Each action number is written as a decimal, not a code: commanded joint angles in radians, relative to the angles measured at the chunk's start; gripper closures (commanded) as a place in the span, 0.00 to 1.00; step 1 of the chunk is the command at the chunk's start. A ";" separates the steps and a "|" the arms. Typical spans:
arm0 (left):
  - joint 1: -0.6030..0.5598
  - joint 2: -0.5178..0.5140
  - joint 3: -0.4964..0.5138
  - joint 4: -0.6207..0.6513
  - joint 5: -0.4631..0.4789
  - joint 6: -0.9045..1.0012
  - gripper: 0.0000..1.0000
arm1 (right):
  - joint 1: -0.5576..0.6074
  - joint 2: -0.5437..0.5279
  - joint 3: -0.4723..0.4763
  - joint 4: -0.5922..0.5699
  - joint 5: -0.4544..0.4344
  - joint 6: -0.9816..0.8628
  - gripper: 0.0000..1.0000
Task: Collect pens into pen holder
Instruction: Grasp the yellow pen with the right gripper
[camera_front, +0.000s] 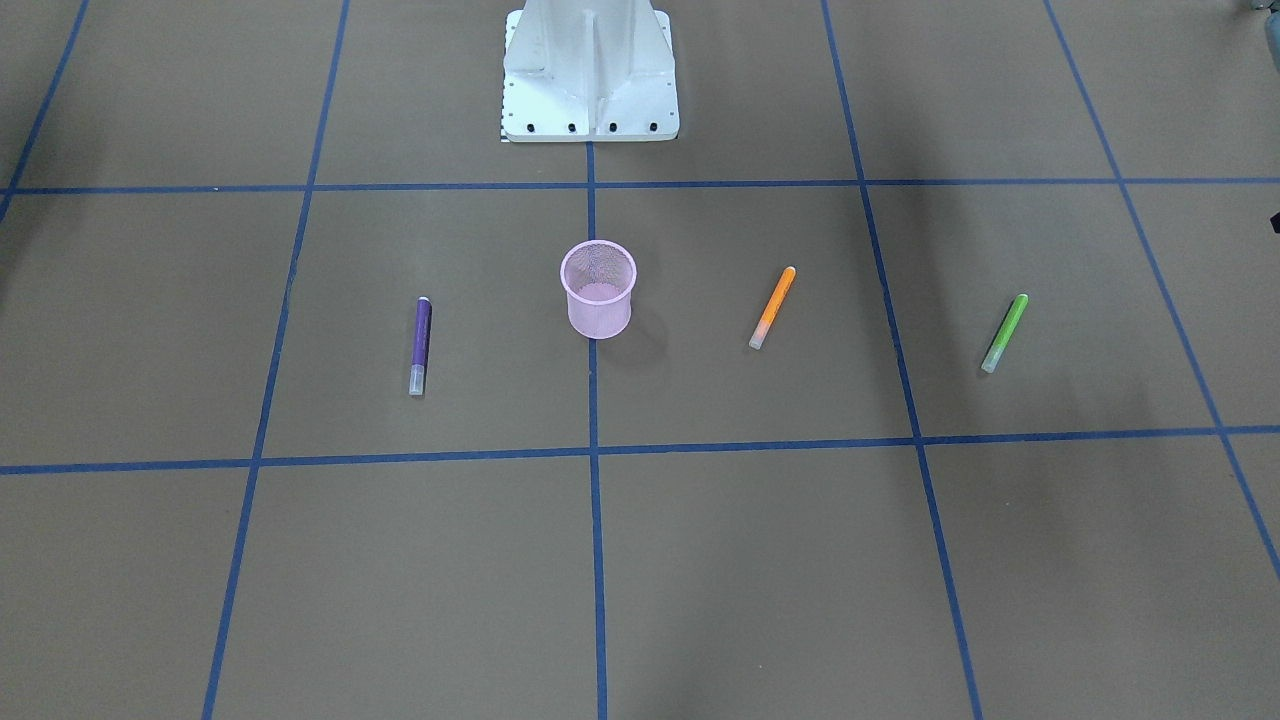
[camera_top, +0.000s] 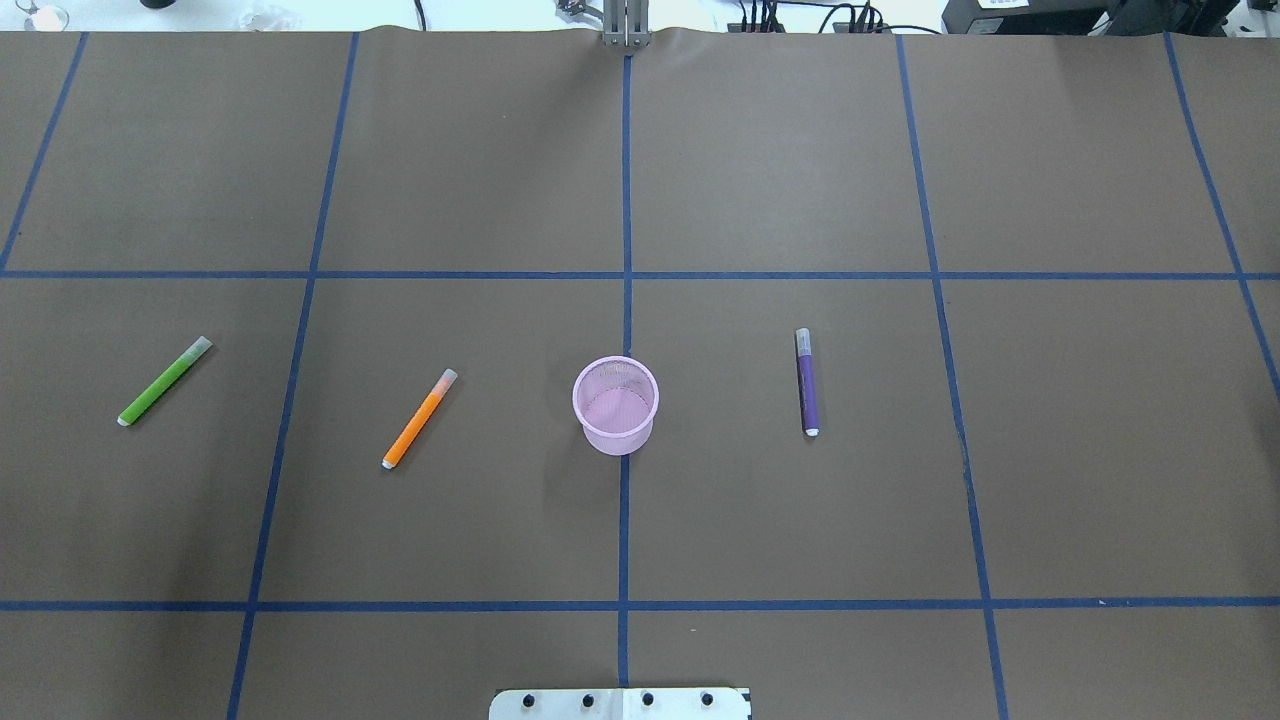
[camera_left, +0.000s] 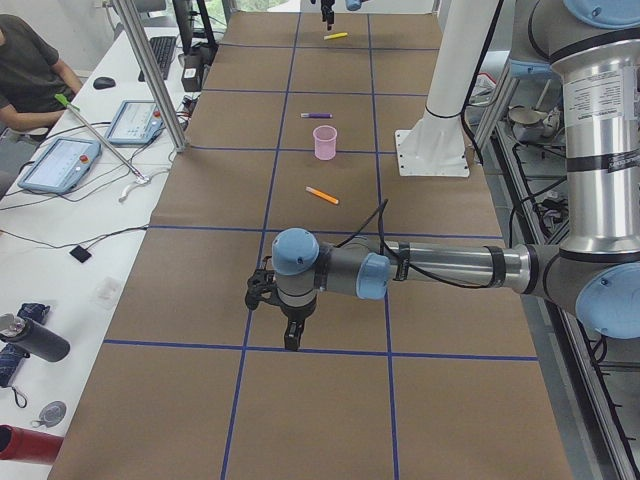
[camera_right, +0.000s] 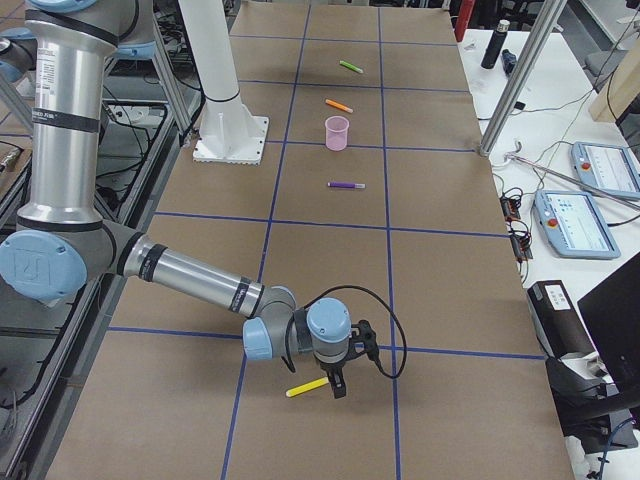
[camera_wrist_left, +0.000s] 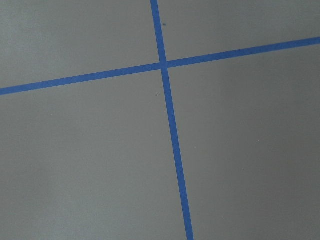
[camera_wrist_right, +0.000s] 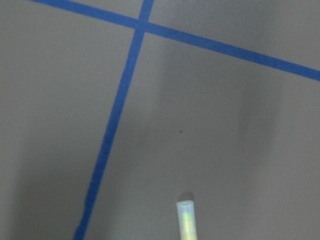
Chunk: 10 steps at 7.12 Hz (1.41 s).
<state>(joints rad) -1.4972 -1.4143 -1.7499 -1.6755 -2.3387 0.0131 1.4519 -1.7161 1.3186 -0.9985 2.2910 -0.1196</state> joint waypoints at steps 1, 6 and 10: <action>0.000 0.000 0.000 0.000 -0.010 -0.001 0.00 | -0.027 0.001 -0.022 0.014 0.001 0.023 0.00; 0.000 0.000 0.000 0.000 -0.010 -0.001 0.00 | -0.062 0.004 -0.056 0.015 -0.007 0.119 0.15; 0.000 0.000 0.000 0.000 -0.010 -0.004 0.00 | -0.087 0.029 -0.070 0.012 -0.018 0.109 0.35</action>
<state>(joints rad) -1.4972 -1.4143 -1.7504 -1.6751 -2.3485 0.0104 1.3705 -1.6963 1.2538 -0.9847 2.2790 -0.0099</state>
